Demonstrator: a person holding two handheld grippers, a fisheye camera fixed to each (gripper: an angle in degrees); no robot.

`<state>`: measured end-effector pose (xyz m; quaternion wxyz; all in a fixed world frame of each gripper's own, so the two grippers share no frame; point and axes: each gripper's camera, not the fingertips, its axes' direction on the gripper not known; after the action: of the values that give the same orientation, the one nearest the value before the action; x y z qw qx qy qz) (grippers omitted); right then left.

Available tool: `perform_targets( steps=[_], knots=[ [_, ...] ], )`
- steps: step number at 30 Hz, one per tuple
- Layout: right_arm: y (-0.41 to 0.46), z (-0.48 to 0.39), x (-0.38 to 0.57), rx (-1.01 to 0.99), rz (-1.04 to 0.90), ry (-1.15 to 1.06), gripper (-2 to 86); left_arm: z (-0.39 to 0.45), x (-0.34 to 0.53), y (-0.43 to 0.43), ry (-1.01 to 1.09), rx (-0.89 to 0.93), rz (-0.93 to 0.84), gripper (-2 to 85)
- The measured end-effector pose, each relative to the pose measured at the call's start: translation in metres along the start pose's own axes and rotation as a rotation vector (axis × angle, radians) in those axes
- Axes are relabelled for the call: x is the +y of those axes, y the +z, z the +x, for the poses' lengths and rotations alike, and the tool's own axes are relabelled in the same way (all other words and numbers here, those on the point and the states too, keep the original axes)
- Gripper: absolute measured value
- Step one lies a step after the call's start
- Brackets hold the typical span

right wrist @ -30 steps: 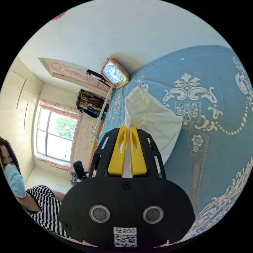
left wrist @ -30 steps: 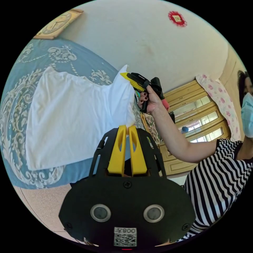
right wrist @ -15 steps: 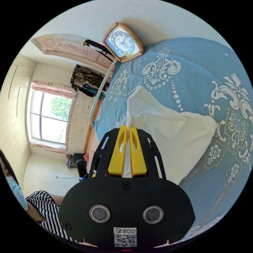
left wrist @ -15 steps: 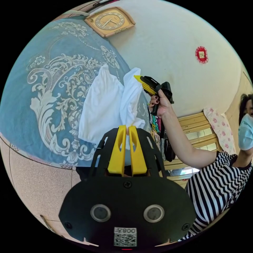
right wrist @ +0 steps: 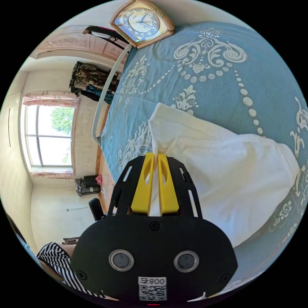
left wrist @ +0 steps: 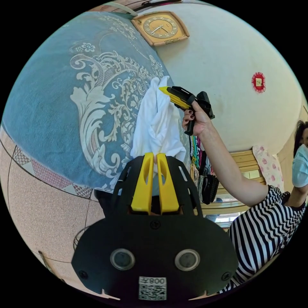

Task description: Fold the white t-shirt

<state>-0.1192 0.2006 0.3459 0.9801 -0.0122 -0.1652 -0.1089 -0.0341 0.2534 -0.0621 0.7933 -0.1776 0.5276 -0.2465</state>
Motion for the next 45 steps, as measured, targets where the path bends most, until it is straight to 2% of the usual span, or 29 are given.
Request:
perform_targets(
  steps=[13, 19, 22, 26, 33, 45],
  knots=[
    [0.036, 0.013, 0.026, -0.167, 0.063, -0.043, 5.9, -0.003, 0.008, -0.046, -0.050, 0.057, 0.063, 2.1],
    [0.018, 0.005, 0.126, -0.166, 0.130, -0.145, 7.0, 0.015, 0.020, -0.067, -0.013, 0.034, 0.088, 1.7],
    [0.028, -0.021, 0.208, -0.039, 0.108, -0.201, 7.9, 0.041, 0.019, -0.065, 0.097, -0.019, 0.040, 1.5],
    [0.083, -0.070, 0.299, 0.237, 0.036, -0.266, 9.0, 0.071, 0.009, -0.061, 0.202, -0.108, 0.037, 1.3],
    [0.181, -0.148, 0.348, 0.683, 0.029, -0.467, 9.2, 0.078, -0.006, -0.042, 0.226, -0.246, -0.020, 0.4],
    [0.276, -0.189, 0.383, 0.959, -0.017, -0.559, 6.0, 0.075, -0.004, -0.030, 0.198, -0.297, -0.066, 0.2]
  ],
)
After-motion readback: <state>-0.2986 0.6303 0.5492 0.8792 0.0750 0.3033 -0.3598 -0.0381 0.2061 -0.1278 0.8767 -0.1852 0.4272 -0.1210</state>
